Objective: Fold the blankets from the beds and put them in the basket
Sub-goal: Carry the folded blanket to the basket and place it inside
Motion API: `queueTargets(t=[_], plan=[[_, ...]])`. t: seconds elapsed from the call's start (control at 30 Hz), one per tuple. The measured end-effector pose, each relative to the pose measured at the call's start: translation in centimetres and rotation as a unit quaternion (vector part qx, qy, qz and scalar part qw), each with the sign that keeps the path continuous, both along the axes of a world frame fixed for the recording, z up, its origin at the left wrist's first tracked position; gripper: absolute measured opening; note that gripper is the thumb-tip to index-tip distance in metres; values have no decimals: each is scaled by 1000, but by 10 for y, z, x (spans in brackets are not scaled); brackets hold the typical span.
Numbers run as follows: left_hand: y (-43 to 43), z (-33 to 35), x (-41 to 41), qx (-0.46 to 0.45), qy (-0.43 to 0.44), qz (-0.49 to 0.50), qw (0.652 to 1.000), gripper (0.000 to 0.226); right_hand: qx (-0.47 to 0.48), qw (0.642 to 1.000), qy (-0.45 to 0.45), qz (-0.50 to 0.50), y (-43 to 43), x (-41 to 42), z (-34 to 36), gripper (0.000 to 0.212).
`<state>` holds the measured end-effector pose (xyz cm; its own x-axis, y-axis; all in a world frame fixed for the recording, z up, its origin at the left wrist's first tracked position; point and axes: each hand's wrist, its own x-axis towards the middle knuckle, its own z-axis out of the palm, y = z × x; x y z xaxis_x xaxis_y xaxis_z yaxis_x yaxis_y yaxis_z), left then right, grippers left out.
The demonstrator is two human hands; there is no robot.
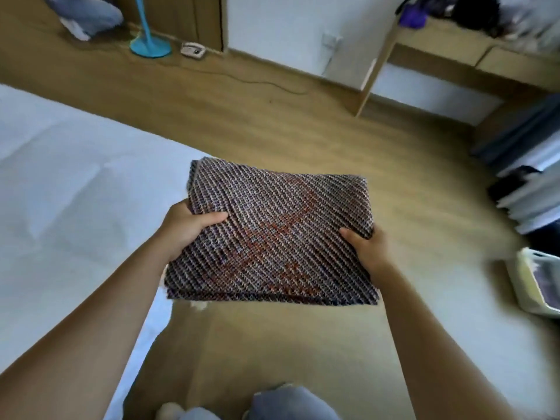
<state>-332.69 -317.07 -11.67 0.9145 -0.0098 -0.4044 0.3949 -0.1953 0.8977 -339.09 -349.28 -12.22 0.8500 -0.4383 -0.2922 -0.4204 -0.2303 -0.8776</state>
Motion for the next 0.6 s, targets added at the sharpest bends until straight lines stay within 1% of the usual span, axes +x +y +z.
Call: queueTargets(t=[0.1,0.2,0.3,0.37,0.47,0.6], plan=[[-111,8,20,-10,-4,-87,996,36,1,997,-6,-82,-99,-31,16,33],[-213,13,33,-7,-12,-164,986,40,-17,988,-18,-151,-179,-67,26,26],[-310,19,44,-18,-20,-231,973,31,-25,974,-25,-222,-246,-97,30,27],[-371,21,51,-25,-15,-278,960,30,-25,964,-28,-264,-285,-112,29,30],[-458,20,62,-24,-3,-343,939,35,-37,945,-30,-323,-341,-126,26,30],[-572,18,89,-17,6,-423,906,31,-49,923,-31,-381,-416,-125,20,20]])
